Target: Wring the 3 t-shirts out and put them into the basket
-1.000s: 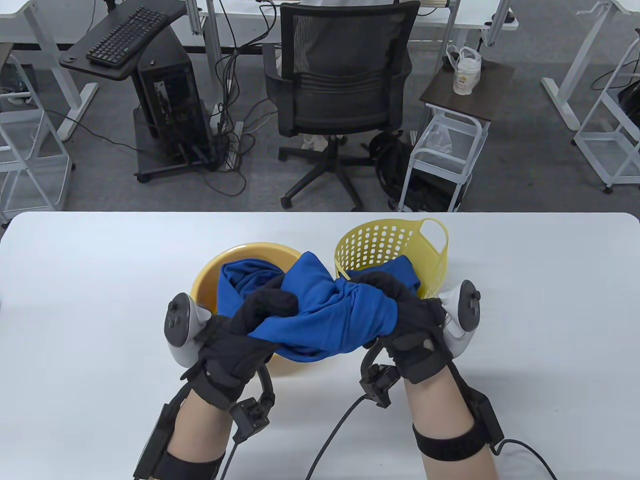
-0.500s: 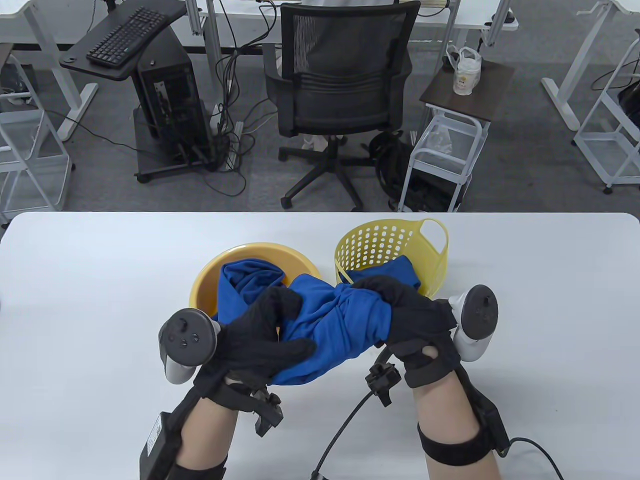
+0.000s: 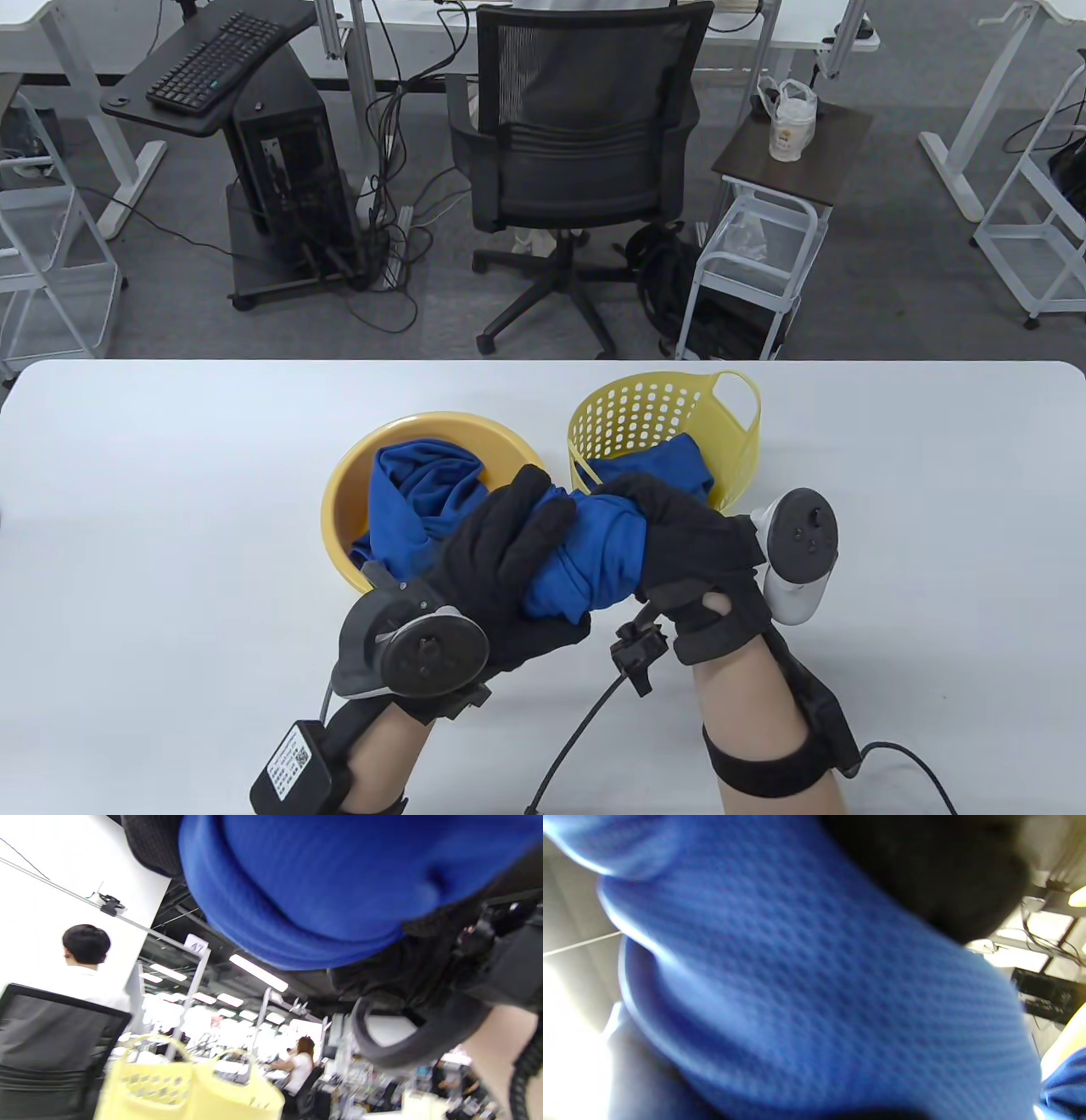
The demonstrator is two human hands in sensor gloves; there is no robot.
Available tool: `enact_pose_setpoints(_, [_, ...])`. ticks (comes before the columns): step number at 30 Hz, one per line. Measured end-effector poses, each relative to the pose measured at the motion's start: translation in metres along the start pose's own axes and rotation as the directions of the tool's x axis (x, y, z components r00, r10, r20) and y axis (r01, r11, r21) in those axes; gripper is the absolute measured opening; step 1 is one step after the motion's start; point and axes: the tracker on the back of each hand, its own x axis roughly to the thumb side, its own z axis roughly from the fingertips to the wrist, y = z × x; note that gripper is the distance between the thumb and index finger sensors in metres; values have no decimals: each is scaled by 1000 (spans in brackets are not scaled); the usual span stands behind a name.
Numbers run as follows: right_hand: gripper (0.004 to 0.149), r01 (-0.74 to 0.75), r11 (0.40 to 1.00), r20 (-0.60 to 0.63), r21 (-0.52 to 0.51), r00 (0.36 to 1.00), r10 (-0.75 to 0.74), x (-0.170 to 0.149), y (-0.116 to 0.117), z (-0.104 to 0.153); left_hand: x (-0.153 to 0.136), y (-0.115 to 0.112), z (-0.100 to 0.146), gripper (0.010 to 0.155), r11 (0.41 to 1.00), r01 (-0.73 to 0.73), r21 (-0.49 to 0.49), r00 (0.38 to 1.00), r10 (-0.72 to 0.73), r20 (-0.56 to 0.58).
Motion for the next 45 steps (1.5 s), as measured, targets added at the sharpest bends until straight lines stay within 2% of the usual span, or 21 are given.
enact_pose_setpoints(4, [49,122,992,-79,24,990,-120,0,2,3,-24,-2,0,87,939,-345,-7,934,342,-106])
enact_pose_setpoints(6, [69,183,982,4,53,983,-184,0,7,2,-41,-2,3,84,880,-474,28,864,471,-176])
enact_pose_setpoints(9, [70,309,935,117,171,936,-331,4,15,0,-67,1,9,82,783,-606,138,745,620,-248])
enact_pose_setpoints(12, [62,-34,991,350,130,937,-13,16,25,3,-85,-3,14,81,625,-754,201,561,773,-296])
enact_pose_setpoints(14, [63,-377,924,460,66,833,307,25,37,6,-91,-3,15,81,500,-835,228,425,851,-309])
enact_pose_setpoints(17, [80,-781,620,497,-78,509,703,28,61,13,-94,5,18,80,363,-908,208,288,903,-318])
enact_pose_setpoints(18, [88,-851,497,473,-169,372,798,25,70,15,-94,6,19,79,318,-933,168,249,909,-334])
enact_pose_setpoints(20, [103,-879,369,447,-300,213,869,18,80,16,-92,5,18,74,273,-958,84,222,896,-385])
enact_pose_setpoints(24, [118,-799,333,442,-501,95,892,2,84,20,-90,-8,15,68,303,-953,-1,268,842,-468])
enact_pose_setpoints(26, [119,-769,272,443,-579,-16,897,-2,80,21,-91,-11,14,67,411,-911,-35,364,761,-537])
enact_pose_setpoints(27, [120,-758,242,440,-606,-66,895,-1,80,22,-91,-16,13,67,494,-861,-123,464,662,-588])
enact_pose_setpoints(28, [120,-788,164,425,-594,-134,895,-3,82,22,-92,-22,11,67,519,-833,-191,524,631,-571])
enact_pose_setpoints(29, [120,-790,131,411,-600,-163,897,-5,81,22,-91,-25,11,66,503,-847,-169,499,646,-578])
enact_pose_setpoints(30, [119,-791,144,423,-595,-156,893,-8,80,21,-89,-27,11,66,489,-864,-119,454,655,-604])
enact_pose_setpoints(31, [117,-800,175,455,-574,-134,881,-10,79,21,-89,-28,10,66,498,-858,-124,464,650,-601])
enact_pose_setpoints(33, [110,-800,201,503,-566,-141,853,-12,82,20,-88,-25,8,65,564,-794,-224,577,585,-570])
enact_pose_setpoints(35, [102,-798,196,522,-570,-167,837,-12,85,21,-83,-19,7,63,632,-743,-220,626,540,-563])
enact_pose_setpoints(37, [95,-805,223,541,-550,-140,829,-11,85,20,-81,-16,6,63,661,-703,-264,674,498,-546])
enact_pose_setpoints(41, [84,-844,233,568,-482,-98,817,-6,81,18,-79,-21,7,74,620,-726,-296,658,504,-559])
enact_pose_setpoints(43, [86,-840,275,577,-469,-55,815,-5,77,17,-77,-23,6,74,630,-729,-270,655,526,-542])
enact_pose_setpoints(45, [97,-855,257,566,-451,-52,823,-3,77,17,-77,-22,5,68,631,-731,-260,658,551,-513])
